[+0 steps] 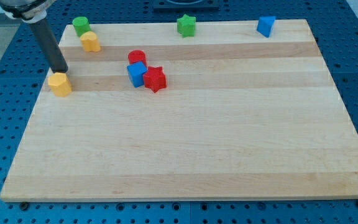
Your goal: Move the yellow heart diagonal top left to the red circle
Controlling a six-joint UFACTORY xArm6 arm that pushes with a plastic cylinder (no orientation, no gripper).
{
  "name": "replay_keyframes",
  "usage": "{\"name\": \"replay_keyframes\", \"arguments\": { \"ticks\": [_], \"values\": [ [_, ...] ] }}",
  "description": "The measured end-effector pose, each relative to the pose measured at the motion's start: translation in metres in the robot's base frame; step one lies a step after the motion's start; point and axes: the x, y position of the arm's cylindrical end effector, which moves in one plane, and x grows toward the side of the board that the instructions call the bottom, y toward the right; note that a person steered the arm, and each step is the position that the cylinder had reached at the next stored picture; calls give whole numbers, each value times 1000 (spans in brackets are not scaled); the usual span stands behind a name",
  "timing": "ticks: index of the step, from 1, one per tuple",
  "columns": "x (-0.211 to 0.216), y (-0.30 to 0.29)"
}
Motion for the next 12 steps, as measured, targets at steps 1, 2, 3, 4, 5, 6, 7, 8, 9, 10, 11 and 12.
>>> {"name": "replay_keyframes", "arguments": {
  "ticks": [1,2,3,4,5,6,7,8,9,10,11,12],
  "values": [
    [-7,-9],
    [-29,-9],
    [-43,-9],
    [-56,-9],
    [-68,-2],
    [-80,12],
    [-92,26],
    [-97,38],
    [-97,52],
    [-97,71],
    [-109,76],
    [-124,95]
  ]
}}
